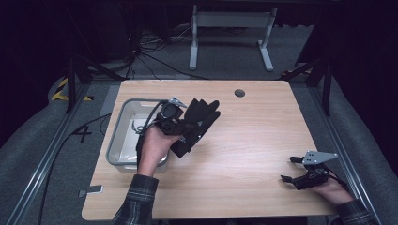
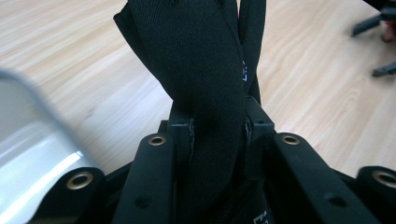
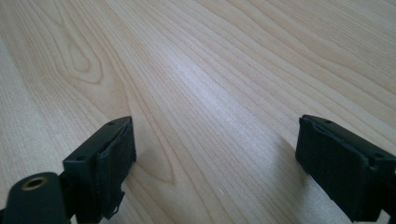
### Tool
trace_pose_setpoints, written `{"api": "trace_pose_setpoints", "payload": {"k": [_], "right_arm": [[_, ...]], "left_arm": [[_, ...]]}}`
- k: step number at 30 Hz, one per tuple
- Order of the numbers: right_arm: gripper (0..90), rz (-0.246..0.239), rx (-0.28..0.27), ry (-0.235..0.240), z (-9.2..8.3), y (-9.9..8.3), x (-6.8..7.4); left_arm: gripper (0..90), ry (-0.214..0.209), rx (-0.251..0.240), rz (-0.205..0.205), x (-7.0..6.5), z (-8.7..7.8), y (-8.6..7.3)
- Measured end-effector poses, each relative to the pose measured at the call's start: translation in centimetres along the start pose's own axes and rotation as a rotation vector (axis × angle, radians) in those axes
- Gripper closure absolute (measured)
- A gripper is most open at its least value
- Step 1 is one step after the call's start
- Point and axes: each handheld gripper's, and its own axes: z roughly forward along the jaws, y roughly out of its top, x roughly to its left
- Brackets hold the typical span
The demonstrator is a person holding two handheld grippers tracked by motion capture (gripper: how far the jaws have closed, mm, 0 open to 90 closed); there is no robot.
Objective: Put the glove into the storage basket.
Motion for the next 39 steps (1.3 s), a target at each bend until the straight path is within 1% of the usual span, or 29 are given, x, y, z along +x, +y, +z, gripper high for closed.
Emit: {"api": "trace_pose_setpoints", "payload": {"k": [2, 3, 4, 6, 7, 9, 10, 11, 12, 13, 14, 15, 16, 17, 18, 19, 20, 21, 22, 23, 26, 32, 34, 35, 39], "right_arm": [[12.6, -0.001, 0.000, 0.000, 0.0, 0.0, 0.0], [12.6, -0.001, 0.000, 0.000, 0.0, 0.0, 0.0], [12.6, 0.000, -0.001, -0.001, 0.0, 0.0, 0.0], [12.6, 0.000, 0.000, -0.002, 0.0, 0.0, 0.0], [12.6, 0.000, 0.000, -0.002, 0.0, 0.0, 0.0], [12.6, 0.001, 0.000, 0.000, 0.0, 0.0, 0.0], [12.6, 0.000, -0.001, -0.001, 0.0, 0.0, 0.0], [12.6, 0.000, -0.001, -0.001, 0.0, 0.0, 0.0], [12.7, 0.000, -0.001, -0.001, 0.0, 0.0, 0.0], [12.6, 0.000, 0.000, -0.001, 0.0, 0.0, 0.0], [12.6, 0.000, 0.000, -0.001, 0.0, 0.0, 0.0], [12.6, 0.000, 0.000, -0.001, 0.0, 0.0, 0.0], [12.6, 0.000, 0.000, -0.001, 0.0, 0.0, 0.0], [12.7, 0.001, -0.001, 0.000, 0.0, 0.0, 0.0], [12.7, 0.001, -0.001, 0.000, 0.0, 0.0, 0.0], [12.7, 0.002, 0.000, -0.001, 0.0, 0.0, 0.0], [12.7, 0.002, 0.000, -0.002, 0.0, 0.0, 0.0], [12.7, 0.003, 0.000, -0.001, 0.0, 0.0, 0.0], [12.7, 0.002, 0.000, -0.002, 0.0, 0.0, 0.0], [12.7, 0.002, 0.000, -0.002, 0.0, 0.0, 0.0], [12.7, 0.002, 0.000, -0.003, 0.0, 0.0, 0.0], [12.7, 0.003, -0.001, -0.004, 0.0, 0.0, 0.0], [12.7, 0.003, -0.001, -0.005, 0.0, 0.0, 0.0], [12.7, 0.003, -0.001, -0.005, 0.0, 0.0, 0.0], [12.7, 0.004, -0.001, -0.006, 0.0, 0.0, 0.0]], "left_arm": [[71.5, 0.032, -0.015, -0.037, 1.4, -1.2, -1.0], [71.5, 0.032, -0.015, -0.037, 1.4, -1.2, -1.0], [71.5, 0.047, -0.024, -0.061, 2.2, -1.8, -1.6], [71.5, 0.062, -0.033, -0.080, 2.9, -2.4, -2.1], [71.5, 0.062, -0.033, -0.080, 2.9, -2.4, -2.1], [71.5, 0.080, -0.039, -0.099, 3.7, -3.1, -2.7], [71.5, 0.103, -0.046, -0.116, 4.3, -3.6, -3.2], [71.5, 0.103, -0.046, -0.116, 4.3, -3.6, -3.2], [71.5, 0.116, -0.050, -0.135, 4.8, -3.9, -3.6], [71.5, 0.130, -0.054, -0.156, 5.6, -4.3, -4.2], [71.5, 0.130, -0.054, -0.156, 5.6, -4.3, -4.2], [71.5, 0.143, -0.054, -0.176, 6.3, -4.6, -4.8], [71.5, 0.143, -0.054, -0.176, 6.3, -4.6, -4.8], [71.5, 0.149, -0.051, -0.202, 6.9, -4.6, -5.4], [71.5, 0.149, -0.051, -0.202, 6.9, -4.6, -5.4], [71.5, 0.150, -0.037, -0.216, 7.5, -4.2, -6.0], [71.5, 0.153, -0.027, -0.224, 7.8, -3.9, -6.3], [71.5, 0.153, -0.027, -0.224, 7.8, -3.9, -6.3], [71.5, 0.156, -0.012, -0.235, 8.1, -3.4, -6.7], [71.4, 0.156, -0.012, -0.235, 8.1, -3.4, -6.7], [71.4, 0.154, 0.002, -0.255, 8.7, -2.5, -7.4], [71.3, 0.165, 0.039, -0.293, 10.0, -1.0, -8.7], [71.2, 0.160, 0.045, -0.298, 10.1, -0.7, -8.8], [71.1, 0.167, 0.049, -0.299, 10.2, -0.6, -8.9], [70.9, 0.168, 0.052, -0.300, 10.5, -0.3, -8.9]]}}
